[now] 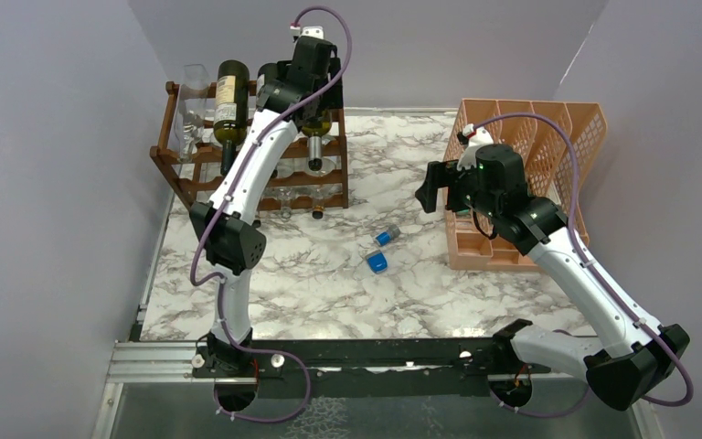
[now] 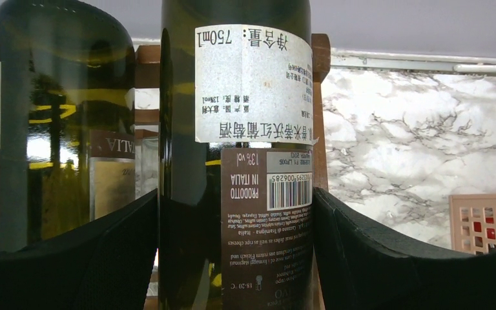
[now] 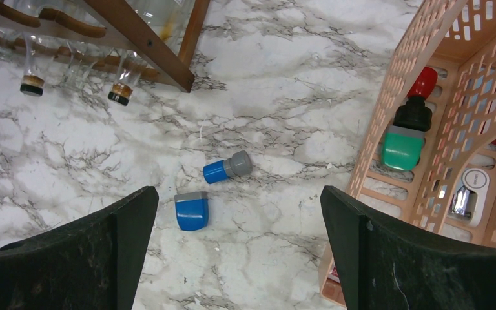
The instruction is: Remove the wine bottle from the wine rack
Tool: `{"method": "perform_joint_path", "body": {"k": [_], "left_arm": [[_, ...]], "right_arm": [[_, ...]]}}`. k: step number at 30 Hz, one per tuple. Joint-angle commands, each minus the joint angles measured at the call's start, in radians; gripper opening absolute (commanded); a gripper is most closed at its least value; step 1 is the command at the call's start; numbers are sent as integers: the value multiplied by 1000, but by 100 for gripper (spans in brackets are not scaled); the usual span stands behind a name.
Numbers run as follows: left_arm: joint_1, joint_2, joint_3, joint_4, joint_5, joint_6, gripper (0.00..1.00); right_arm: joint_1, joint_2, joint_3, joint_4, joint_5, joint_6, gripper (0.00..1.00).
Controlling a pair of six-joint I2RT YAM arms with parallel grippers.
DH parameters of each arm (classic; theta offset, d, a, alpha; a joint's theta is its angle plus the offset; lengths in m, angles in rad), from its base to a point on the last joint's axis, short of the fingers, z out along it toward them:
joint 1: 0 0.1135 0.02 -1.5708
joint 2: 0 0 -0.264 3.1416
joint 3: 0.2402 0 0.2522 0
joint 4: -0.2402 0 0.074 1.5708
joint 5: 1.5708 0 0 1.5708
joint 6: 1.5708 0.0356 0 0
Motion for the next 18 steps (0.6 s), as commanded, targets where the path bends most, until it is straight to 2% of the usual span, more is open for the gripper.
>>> {"method": "perform_joint_path", "body": {"k": [1, 7, 11, 18], "left_arm": [[-5, -93, -1, 91, 15, -12, 54], [-5, -128, -20, 97, 54, -35, 54], [-6, -179, -51, 104, 116, -71, 54], [-5, -343, -207, 170, 250, -145, 54]], "right_arm": [[1, 8, -4, 30, -1, -6, 100], [1, 20, 1, 27, -42, -28, 100], [1, 30, 1, 34, -158, -69, 100], [1, 4, -46, 169, -300, -110, 100]]}}
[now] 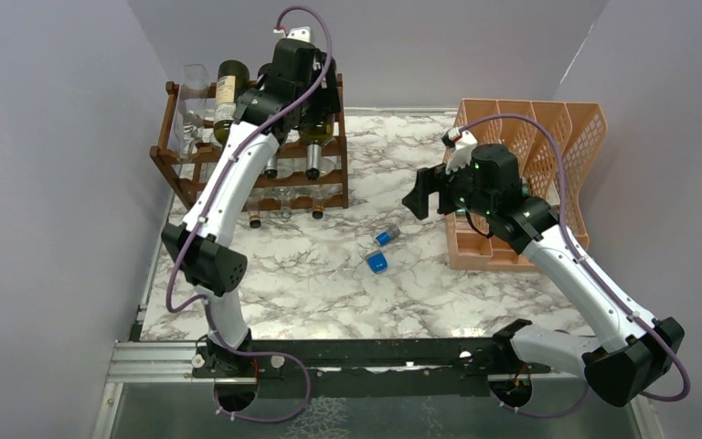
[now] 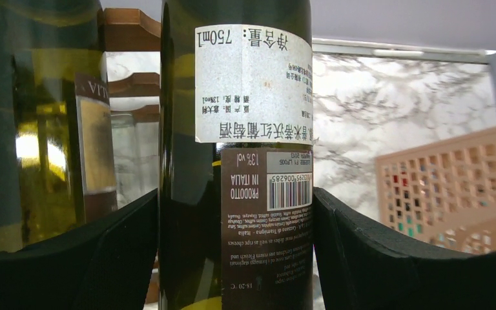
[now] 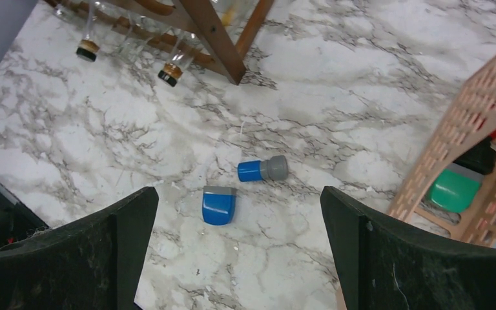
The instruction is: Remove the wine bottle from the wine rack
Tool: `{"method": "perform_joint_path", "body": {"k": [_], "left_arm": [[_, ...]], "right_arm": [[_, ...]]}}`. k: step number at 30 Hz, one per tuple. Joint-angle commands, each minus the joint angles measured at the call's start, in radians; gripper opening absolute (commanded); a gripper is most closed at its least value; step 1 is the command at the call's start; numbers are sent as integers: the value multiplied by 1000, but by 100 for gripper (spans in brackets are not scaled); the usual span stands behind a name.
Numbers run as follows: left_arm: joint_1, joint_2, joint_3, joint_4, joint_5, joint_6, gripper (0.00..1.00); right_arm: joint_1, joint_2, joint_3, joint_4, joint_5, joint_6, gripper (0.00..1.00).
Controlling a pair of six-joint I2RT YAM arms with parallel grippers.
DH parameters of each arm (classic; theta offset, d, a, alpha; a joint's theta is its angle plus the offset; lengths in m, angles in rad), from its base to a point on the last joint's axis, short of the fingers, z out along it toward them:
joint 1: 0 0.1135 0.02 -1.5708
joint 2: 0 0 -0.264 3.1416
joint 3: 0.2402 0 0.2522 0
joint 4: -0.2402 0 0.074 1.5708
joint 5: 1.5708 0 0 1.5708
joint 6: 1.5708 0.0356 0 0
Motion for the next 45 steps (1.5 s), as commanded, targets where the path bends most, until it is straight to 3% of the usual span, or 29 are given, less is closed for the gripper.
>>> {"method": "perform_joint_path", "body": {"k": [1, 5, 10, 16, 18, 25, 28, 31, 39, 45], "left_arm": [[-5, -198, -74, 161, 115, -74, 54], [-6, -297, -183, 208, 183, -118, 54], [-5, -396, -324, 281, 309, -176, 54], [-6, -470, -446, 346, 433, -213, 54], [-5, -479, -468, 348, 463, -214, 54], [-6, -532, -580, 384, 514, -241, 54], [-6, -552, -617, 390, 529, -248, 54], [-6, -572, -646, 392, 545, -257, 54], [-5, -606, -705, 394, 569, -271, 54], [-7, -613, -717, 400, 577, -283, 53]], "right_arm": [[1, -23, -35, 144, -143, -61, 99], [1, -11, -14, 236, -274, -104, 100], [20, -15, 19, 372, -546, -181, 100], [57, -38, -35, 621, -713, -288, 100], [96, -48, -43, 627, -742, -419, 100], [340, 1, 104, 349, -623, -961, 100], [442, 31, 134, 339, -500, -1106, 100], [519, 59, 131, 253, -476, -1428, 98], [622, 178, 184, 258, -243, -1624, 98], [630, 222, 139, 392, -73, -1714, 86]]}}
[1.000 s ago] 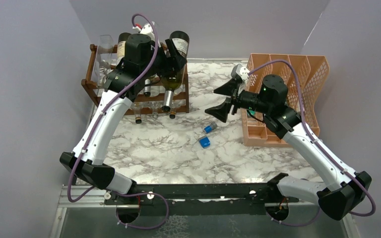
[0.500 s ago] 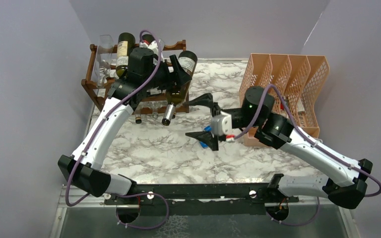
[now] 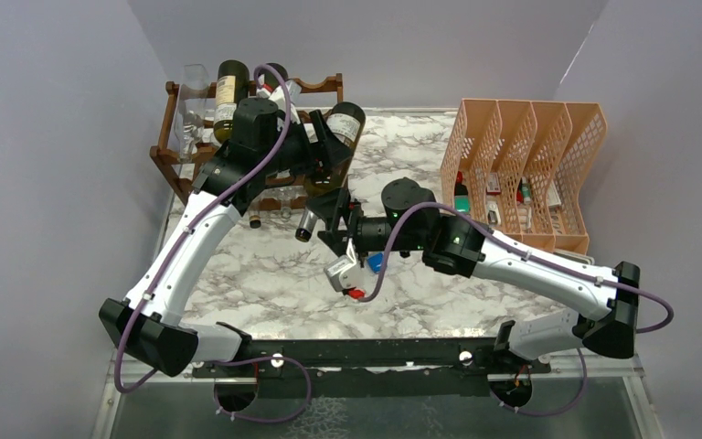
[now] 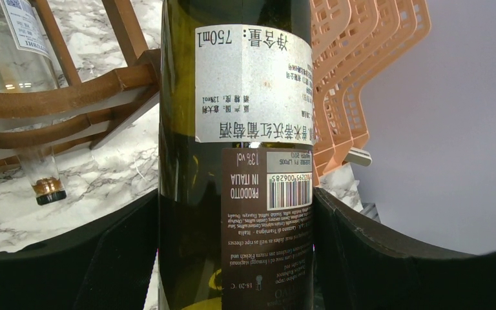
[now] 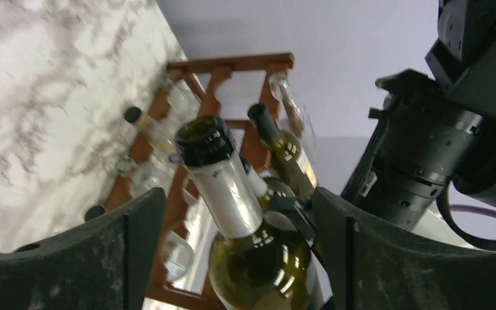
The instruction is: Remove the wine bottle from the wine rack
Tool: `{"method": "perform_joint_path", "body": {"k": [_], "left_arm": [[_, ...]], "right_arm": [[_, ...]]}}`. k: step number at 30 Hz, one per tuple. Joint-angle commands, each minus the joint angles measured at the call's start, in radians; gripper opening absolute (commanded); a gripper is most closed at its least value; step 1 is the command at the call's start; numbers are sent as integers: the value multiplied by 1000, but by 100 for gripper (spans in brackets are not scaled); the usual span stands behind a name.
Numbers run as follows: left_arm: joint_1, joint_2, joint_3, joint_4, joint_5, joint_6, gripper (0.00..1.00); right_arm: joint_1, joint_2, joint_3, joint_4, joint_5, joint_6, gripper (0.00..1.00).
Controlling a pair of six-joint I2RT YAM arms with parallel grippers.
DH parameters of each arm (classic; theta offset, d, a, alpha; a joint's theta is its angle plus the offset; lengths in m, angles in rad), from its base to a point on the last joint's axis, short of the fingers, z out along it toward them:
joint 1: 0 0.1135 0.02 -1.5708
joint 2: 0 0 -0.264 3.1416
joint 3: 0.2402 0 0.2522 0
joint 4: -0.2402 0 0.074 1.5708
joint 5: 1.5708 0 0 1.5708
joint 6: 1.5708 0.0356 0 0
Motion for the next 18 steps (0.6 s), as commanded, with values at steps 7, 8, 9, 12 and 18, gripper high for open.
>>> {"method": "perform_joint_path", "body": {"k": [7, 8, 9, 12, 18], "left_arm": [[-6, -49, 3, 117, 49, -34, 53], [-6, -49, 3, 117, 50, -35, 53], [-6, -48, 3, 117, 49, -35, 53], [-6, -50, 1, 117, 49, -38, 53], [-6, -50, -4, 117, 57, -44, 52]], "right_arm": [[11, 46, -35, 163, 173, -195, 71], [11, 49, -41, 171, 170, -202, 71], [11, 53, -44, 177, 170, -210, 71], [11, 58, -51, 191, 157, -229, 69], [12, 81, -54, 207, 155, -266, 65]]}}
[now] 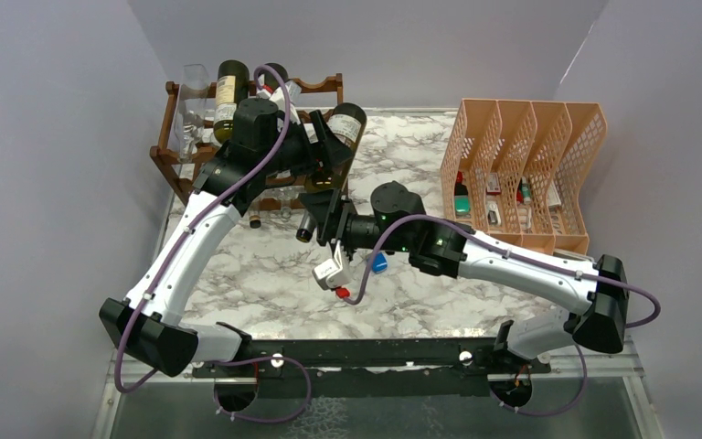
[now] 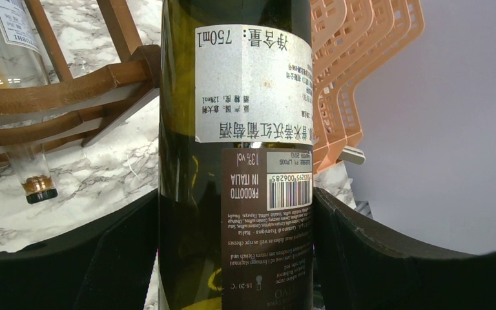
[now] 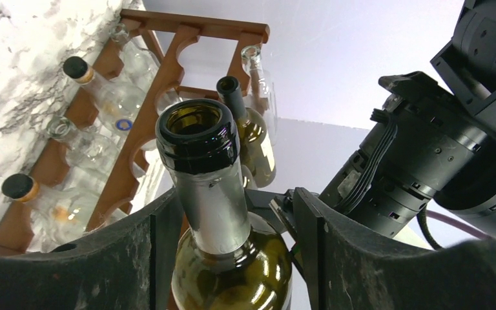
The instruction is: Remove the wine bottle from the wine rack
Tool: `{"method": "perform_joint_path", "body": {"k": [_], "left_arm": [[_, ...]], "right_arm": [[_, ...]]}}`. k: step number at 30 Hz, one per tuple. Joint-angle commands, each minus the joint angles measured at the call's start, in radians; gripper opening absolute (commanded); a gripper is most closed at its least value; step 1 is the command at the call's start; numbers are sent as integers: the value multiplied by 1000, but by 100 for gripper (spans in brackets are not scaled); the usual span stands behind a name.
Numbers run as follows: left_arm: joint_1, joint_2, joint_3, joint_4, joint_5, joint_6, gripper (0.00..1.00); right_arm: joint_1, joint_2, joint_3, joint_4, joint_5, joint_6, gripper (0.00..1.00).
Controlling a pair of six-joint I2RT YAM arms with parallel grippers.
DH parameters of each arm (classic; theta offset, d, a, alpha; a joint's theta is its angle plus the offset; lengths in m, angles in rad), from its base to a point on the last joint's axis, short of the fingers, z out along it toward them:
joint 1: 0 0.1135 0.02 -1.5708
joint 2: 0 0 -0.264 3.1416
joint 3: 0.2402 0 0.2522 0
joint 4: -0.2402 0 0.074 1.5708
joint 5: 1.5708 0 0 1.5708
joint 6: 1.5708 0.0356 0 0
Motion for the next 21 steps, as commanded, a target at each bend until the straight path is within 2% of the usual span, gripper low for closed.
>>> {"method": "perform_joint_path", "body": {"k": [1, 9, 14, 21], "left_arm": [[-6, -49, 6, 110, 41, -24, 52], [-6, -50, 11, 109, 49, -36, 52], [-7, -53, -1, 111, 50, -43, 52], [-6, -58, -20, 118, 52, -47, 52]], "right_arm": [[11, 17, -16, 67, 13, -51, 64], [10, 31, -3, 71, -8, -39, 54], [13, 35, -10, 92, -14, -22, 53], [18, 13, -6, 119, -43, 44, 35]]}}
